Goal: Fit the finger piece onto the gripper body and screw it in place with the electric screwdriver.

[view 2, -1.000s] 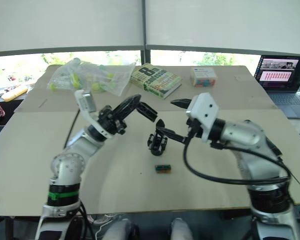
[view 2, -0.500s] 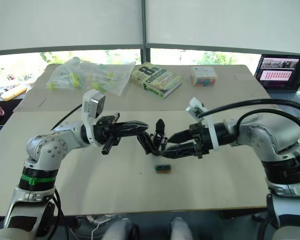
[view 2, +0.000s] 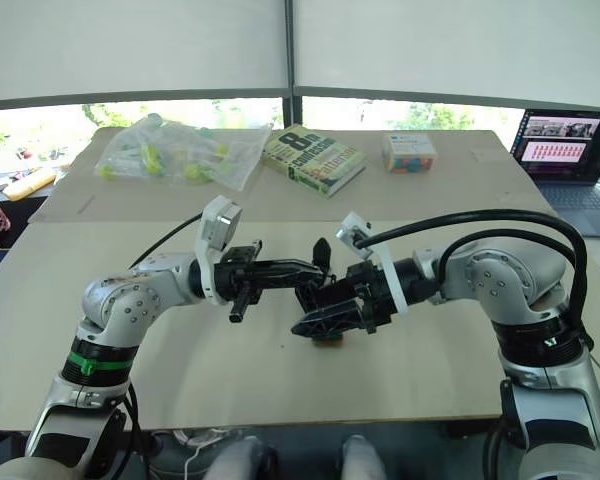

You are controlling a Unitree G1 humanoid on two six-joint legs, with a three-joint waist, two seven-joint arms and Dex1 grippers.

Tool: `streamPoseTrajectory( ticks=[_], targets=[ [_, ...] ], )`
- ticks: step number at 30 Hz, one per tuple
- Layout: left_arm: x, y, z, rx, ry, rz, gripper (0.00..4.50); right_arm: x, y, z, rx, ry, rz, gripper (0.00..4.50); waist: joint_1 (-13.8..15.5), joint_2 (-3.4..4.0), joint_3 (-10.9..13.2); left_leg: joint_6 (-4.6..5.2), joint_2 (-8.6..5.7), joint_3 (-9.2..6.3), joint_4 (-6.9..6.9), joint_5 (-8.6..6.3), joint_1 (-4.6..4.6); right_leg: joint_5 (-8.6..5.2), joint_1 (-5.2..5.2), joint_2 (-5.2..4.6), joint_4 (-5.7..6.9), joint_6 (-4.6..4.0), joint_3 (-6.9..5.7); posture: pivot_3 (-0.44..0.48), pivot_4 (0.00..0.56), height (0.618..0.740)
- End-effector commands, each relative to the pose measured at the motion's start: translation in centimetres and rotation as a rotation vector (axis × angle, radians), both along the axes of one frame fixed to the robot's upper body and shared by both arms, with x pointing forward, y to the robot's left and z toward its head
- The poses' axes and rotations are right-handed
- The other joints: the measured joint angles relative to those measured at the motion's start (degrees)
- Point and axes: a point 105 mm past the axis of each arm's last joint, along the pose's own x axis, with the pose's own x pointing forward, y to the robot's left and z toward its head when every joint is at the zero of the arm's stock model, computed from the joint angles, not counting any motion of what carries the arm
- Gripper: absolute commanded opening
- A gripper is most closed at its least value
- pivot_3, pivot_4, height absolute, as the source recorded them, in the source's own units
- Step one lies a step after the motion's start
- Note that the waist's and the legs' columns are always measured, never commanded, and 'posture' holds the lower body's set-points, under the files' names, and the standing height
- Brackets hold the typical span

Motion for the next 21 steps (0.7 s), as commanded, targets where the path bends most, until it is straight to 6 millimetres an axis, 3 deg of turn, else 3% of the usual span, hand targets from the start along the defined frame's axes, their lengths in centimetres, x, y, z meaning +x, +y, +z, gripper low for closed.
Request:
streamPoseTrajectory(
  ticks=[1, 8, 15, 18, 21],
  targets=[
    [-0.6, -0.3, 0.6, -0.001, -0.035, -0.016, 0.0, -0.1, 0.1, 0.9, 0.035, -0.045, 0.0, 2.96, 0.0, 0.0, 0.0, 0.0, 0.0, 0.0, 0.0, 0.0, 0.0, 0.0, 0.0, 0.0, 0.0, 0.0, 0.0, 0.0, 0.15, 0.74],
    [-0.6, -0.4, 0.3, 0.003, -0.028, -0.009, 0.0, -0.1, 0.1, 0.4, 0.031, -0.034, -0.014, 0.52, 0.02, 0.0, 0.0, 0.0, -0.01, 0.0, 0.0, 0.0, -0.01, 0.0, 0.01, -0.01, -0.01, 0.0, 0.01, 0.0, 0.15, 0.74],
    [-1.1, 0.0, 0.5, -0.022, -0.018, -0.019, 0.0, 0.1, 0.2, 0.0, 0.059, -0.076, -0.036, 0.46, 0.02, 0.0, 0.0, 0.0, 0.0, 0.0, 0.0, 0.0, 0.0, 0.0, 0.0, 0.0, 0.0, 0.0, 0.0, 0.0, 0.15, 0.74],
    [-1.4, 0.9, 1.2, -0.052, -0.027, -0.017, 1.08, 0.5, 0.0, 0.3, 0.123, -0.138, -0.057, 0.46, -0.01, 0.0, 0.0, 0.0, 0.0, 0.0, 0.01, 0.0, -0.01, 0.0, 0.0, 0.0, -0.01, 0.0, 0.0, 0.0, 0.15, 0.74],
    [-0.8, 2.9, 1.6, -0.033, -0.064, 0.051, 2.54, 0.8, -0.4, 1.1, 0.226, -0.212, -0.06, 0.44, -0.02, 0.0, 0.0, 0.0, 0.0, 0.0, 0.0, 0.0, 0.0, 0.0, 0.0, 0.0, 0.0, 0.01, 0.0, 0.0, 0.15, 0.74]
  ],
)
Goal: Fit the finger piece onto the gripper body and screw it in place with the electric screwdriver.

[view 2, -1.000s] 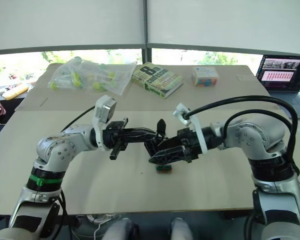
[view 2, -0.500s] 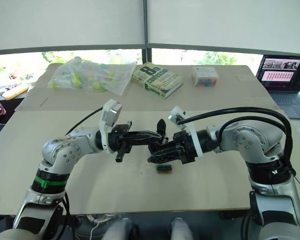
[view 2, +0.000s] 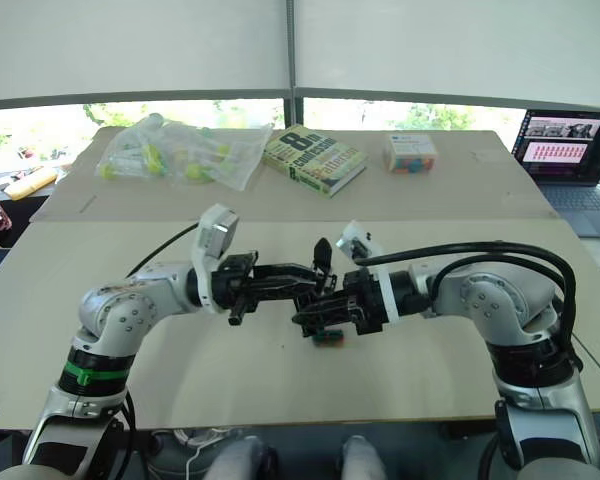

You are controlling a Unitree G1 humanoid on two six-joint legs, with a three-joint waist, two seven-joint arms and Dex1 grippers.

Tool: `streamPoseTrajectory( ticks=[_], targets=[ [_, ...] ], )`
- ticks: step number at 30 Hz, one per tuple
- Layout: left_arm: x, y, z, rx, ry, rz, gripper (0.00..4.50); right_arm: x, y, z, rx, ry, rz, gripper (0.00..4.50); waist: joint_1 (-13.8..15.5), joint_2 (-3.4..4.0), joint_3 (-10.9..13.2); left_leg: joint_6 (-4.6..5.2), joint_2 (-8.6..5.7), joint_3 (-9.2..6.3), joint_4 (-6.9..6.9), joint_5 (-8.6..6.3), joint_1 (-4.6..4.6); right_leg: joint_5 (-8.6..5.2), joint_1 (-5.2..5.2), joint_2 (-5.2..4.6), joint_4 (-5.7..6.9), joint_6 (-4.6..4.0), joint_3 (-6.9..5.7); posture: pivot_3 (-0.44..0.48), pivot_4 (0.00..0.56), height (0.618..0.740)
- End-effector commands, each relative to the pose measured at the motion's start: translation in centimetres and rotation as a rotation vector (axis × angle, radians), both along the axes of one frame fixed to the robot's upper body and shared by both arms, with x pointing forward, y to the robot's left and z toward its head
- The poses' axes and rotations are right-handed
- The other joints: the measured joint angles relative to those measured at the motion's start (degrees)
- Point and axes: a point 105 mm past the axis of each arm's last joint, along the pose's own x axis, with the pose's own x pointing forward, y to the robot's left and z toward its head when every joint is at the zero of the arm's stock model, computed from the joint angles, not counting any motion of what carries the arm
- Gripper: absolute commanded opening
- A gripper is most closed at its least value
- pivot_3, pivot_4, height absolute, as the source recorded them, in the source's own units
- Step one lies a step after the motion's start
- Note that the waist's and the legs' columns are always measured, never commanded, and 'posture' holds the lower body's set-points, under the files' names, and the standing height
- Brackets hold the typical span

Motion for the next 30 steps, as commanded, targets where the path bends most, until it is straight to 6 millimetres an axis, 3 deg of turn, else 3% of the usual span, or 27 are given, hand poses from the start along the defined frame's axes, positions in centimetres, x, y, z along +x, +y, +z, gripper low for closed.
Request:
streamPoseTrajectory(
  ticks=[1, 4, 6, 11, 15, 19, 23, 30],
  targets=[
    [0.2, 2.7, 1.4, 0.003, -0.087, 0.066, 3.07, 0.4, -0.9, 2.0, 0.109, -0.139, -0.01, 0.44, -0.01, 0.0, 0.0, 0.0, 0.0, 0.0, 0.0, 0.0, 0.0, 0.0, 0.0, 0.0, 0.0, 0.0, 0.0, 0.0, 0.15, 0.74],
    [1.0, 6.0, 0.3, 0.111, -0.196, 0.164, 4.46, 0.4, -1.4, 2.0, 0.152, -0.191, -0.003, 0.44, -0.33, 0.0, 0.0, -0.01, 0.04, 0.0, -0.02, 0.0, 0.02, 0.0, -0.01, 0.05, 0.0, 0.0, 0.0, 0.0, 0.15, 0.74],
    [1.5, 7.9, -0.9, 0.221, -0.316, 0.225, 4.5, 0.6, -1.9, 1.9, 0.182, -0.237, -0.01, 0.44, -0.37, 0.0, 0.0, -0.02, 0.08, 0.02, -0.08, 0.01, 0.06, 0.0, 0.0, 0.13, -0.04, -0.01, 0.0, 0.0, 0.15, 0.74],
    [2.8, 10.2, -4.0, 0.339, -0.375, 0.323, 4.5, 0.9, -3.9, 1.5, 0.287, -0.352, -0.037, 0.43, 0.49, 0.0, 0.01, -0.05, 0.06, 0.06, -0.04, 0.02, 0.04, 0.01, 0.03, 0.1, -0.06, -0.04, -0.01, 0.0, 0.15, 0.74],
    [4.0, 9.4, -6.7, 0.362, -0.294, 0.354, 4.5, 0.7, -6.5, 0.0, 0.186, -0.393, -0.045, 0.43, 0.94, 0.0, 0.01, 0.0, 0.03, 0.09, -0.02, 0.0, 0.01, 0.0, 0.04, 0.0, -0.07, -0.03, -0.01, 0.0, 0.15, 0.74],
    [4.6, 7.6, -7.6, 0.355, -0.318, 0.302, 4.5, 1.5, -7.7, 0.7, 0.189, -0.511, -0.101, 0.43, 0.7, -0.04, 0.02, 0.01, 0.01, 0.13, 0.13, -0.01, 0.0, 0.01, 0.05, 0.03, -0.03, -0.02, 0.0, 0.0, 0.15, 0.74],
    [6.1, 6.0, -8.9, 0.374, -0.36, 0.228, 4.5, 1.4, -7.3, 1.1, 0.209, -0.623, -0.087, 0.43, 0.61, -0.04, 0.02, -0.04, 0.1, 0.14, 0.13, 0.02, 0.02, 0.02, 0.05, 0.18, 0.01, -0.04, -0.01, 0.0, 0.15, 0.74],
    [8.0, 3.5, -10.9, 0.409, -0.393, 0.161, 4.5, 1.0, -5.5, 1.1, 0.255, -0.663, -0.075, 0.43, 0.09, -0.05, 0.03, -0.03, 0.08, 0.29, 0.16, 0.01, -0.02, 0.03, 0.04, 0.17, -0.02, -0.04, -0.01, 0.0, 0.15, 0.74]
  ],
)
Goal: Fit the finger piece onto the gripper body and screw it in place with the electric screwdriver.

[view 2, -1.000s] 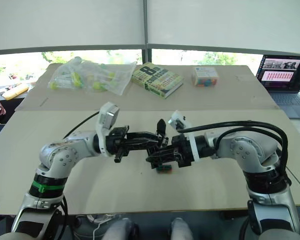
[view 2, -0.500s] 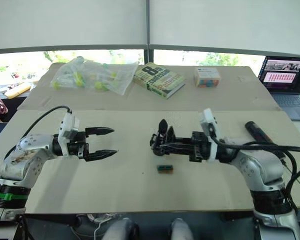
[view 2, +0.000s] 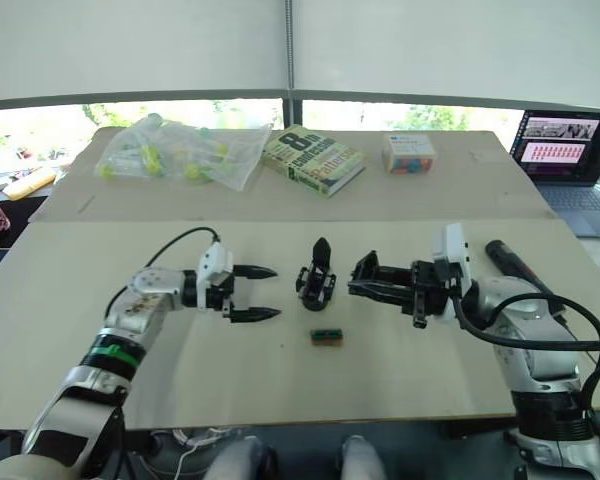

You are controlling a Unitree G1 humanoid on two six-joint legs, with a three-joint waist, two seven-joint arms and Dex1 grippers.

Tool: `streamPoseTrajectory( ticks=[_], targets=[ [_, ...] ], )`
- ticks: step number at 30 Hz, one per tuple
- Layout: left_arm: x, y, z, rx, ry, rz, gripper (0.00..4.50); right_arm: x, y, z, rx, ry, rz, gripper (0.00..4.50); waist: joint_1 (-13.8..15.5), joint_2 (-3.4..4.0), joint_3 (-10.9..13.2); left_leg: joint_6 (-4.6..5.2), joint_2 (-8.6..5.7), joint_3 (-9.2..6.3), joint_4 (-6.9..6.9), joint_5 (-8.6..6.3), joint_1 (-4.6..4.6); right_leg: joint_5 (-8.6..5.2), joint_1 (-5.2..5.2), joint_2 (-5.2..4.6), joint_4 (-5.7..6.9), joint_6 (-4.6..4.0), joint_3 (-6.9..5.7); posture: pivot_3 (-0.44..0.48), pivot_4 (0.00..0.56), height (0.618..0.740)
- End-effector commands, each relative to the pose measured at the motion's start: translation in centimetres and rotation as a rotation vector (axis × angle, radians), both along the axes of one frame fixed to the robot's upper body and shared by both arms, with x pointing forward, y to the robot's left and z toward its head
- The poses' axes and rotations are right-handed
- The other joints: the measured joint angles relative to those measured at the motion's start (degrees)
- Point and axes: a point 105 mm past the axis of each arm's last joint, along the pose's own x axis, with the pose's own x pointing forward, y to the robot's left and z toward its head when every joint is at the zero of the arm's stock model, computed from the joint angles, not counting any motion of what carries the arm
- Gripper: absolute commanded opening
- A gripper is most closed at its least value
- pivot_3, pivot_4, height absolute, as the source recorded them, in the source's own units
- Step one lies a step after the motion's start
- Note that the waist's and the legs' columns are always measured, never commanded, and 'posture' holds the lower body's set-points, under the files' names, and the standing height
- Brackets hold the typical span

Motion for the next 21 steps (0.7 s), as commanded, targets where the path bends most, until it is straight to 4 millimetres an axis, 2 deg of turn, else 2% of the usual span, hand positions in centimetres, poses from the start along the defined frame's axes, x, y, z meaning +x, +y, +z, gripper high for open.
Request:
streamPoseTrajectory(
  ticks=[1, 4, 12, 17, 21],
  targets=[
    [0.9, -1.0, 0.3, 0.015, -0.055, -0.015, 4.5, -0.6, 0.7, 1.1, 0.007, -0.075, 0.018, 0.43, -0.02, -0.01, 0.01, 0.0, 0.01, -0.01, 0.0, 0.0, 0.0, 0.0, 0.0, 0.0, 0.0, 0.0, 0.0, 0.0, 0.15, 0.74],
    [1.8, -2.8, 0.5, -0.027, -0.043, 0.001, 4.5, -0.5, 1.0, 1.0, 0.009, -0.084, 0.018, 0.43, 0.25, -0.03, 0.02, 0.01, 0.0, -0.07, 0.04, -0.01, -0.02, 0.0, 0.0, -0.01, 0.02, 0.01, 0.0, 0.0, 0.15, 0.74],
    [2.1, -5.6, 0.0, -0.008, -0.05, -0.043, 4.5, -1.1, 1.2, 0.4, 0.013, -0.084, 0.006, 0.43, 0.08, -0.04, 0.02, 0.07, -0.02, -0.21, 0.08, -0.04, -0.06, 0.01, 0.0, -0.05, 0.02, 0.03, -0.03, 0.0, 0.15, 0.74],
    [2.4, -6.1, 0.0, 0.003, -0.044, -0.048, 4.5, -1.3, 1.3, 0.3, 0.014, -0.087, -0.005, 0.42, -0.06, -0.04, 0.02, 0.07, -0.01, -0.25, 0.11, -0.04, -0.05, 0.02, 0.0, -0.05, 0.04, 0.03, -0.03, 0.0, 0.15, 0.74],
    [2.8, -5.8, -0.2, 0.025, -0.049, -0.022, 4.5, -1.5, 1.2, 0.2, 0.012, -0.091, -0.022, 0.42, -0.04, -0.05, 0.03, 0.07, -0.01, -0.26, 0.1, -0.04, -0.05, 0.02, 0.0, -0.05, 0.04, 0.03, -0.03, 0.0, 0.15, 0.74]
  ],
)
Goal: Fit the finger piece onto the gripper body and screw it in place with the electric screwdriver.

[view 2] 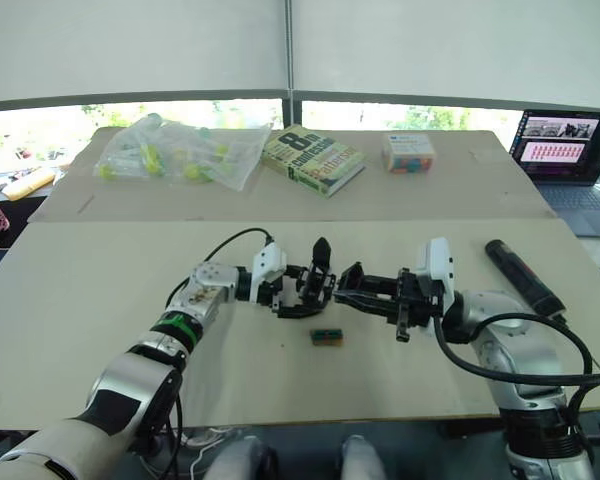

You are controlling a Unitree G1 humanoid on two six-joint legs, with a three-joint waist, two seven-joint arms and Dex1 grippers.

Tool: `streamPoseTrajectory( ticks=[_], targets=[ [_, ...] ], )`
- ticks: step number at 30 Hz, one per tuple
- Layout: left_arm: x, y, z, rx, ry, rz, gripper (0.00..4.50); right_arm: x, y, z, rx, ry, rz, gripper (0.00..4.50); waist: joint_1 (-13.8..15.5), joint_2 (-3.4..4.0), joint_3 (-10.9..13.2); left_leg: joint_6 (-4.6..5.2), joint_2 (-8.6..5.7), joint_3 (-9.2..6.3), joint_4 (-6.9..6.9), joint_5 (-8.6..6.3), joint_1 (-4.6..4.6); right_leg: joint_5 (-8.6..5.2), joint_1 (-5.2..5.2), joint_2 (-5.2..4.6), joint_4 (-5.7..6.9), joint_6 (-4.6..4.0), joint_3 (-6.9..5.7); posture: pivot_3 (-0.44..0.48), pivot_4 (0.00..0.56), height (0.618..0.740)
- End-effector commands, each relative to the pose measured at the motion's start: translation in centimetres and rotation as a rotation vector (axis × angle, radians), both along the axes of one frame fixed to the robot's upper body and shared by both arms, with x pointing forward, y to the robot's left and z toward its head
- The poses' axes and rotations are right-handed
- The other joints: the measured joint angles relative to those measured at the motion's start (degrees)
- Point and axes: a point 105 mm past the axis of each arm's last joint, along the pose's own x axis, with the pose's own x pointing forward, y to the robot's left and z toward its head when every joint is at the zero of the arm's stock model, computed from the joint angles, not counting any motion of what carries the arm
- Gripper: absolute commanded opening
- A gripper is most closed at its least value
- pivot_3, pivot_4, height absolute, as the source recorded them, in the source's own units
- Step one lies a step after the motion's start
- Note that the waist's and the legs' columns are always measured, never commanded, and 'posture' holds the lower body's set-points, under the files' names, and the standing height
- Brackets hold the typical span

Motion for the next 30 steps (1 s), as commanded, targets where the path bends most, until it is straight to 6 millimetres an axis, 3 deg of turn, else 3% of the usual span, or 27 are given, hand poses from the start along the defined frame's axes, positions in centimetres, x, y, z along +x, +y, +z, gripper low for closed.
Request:
streamPoseTrajectory(
  ticks=[1, 20, 23, 26, 30],
  targets=[
    [0.6, 0.2, 0.8, 0.009, -0.036, 0.011, 4.5, -0.5, -0.1, 1.0, 0.007, -0.072, -0.008, 0.42, 0.0, -0.01, 0.0, 0.0, 0.0, 0.0, 0.0, 0.0, 0.0, 0.0, 0.0, 0.0, 0.0, 0.0, 0.0, 0.0, 0.15, 0.74],
    [0.1, -0.8, 0.1, -0.006, -0.011, -0.012, 4.5, -0.8, -0.4, 0.2, -0.025, -0.061, -0.021, 0.42, 0.04, -0.01, 0.0, 0.0, -0.01, 0.0, 0.02, 0.0, 0.0, 0.0, 0.0, -0.01, 0.01, 0.0, 0.0, 0.0, 0.15, 0.74],
    [0.1, -0.7, 0.0, -0.007, -0.007, -0.001, 3.63, -0.9, -0.4, 0.1, -0.027, -0.058, -0.02, 0.42, 0.04, -0.01, 0.0, 0.0, -0.01, 0.0, 0.02, 0.0, 0.0, 0.0, 0.01, -0.01, 0.01, 0.0, 0.0, 0.0, 0.15, 0.74],
    [0.1, -0.6, -0.3, -0.003, -0.005, 0.007, 2.29, -0.9, -0.3, 0.1, -0.024, -0.062, -0.019, 0.42, 0.03, -0.01, 0.0, 0.0, 0.0, -0.01, 0.02, 0.0, 0.0, 0.0, 0.0, -0.01, 0.02, 0.01, 0.0, 0.0, 0.15, 0.74],
    [0.0, -0.5, -0.5, -0.001, -0.012, 0.01, 2.29, -0.7, 0.5, 0.4, -0.012, -0.081, -0.006, 0.42, 0.02, -0.01, 0.0, 0.0, -0.01, -0.01, 0.03, 0.0, 0.0, 0.01, 0.01, -0.01, 0.02, 0.01, 0.0, 0.0, 0.15, 0.74]
  ],
)
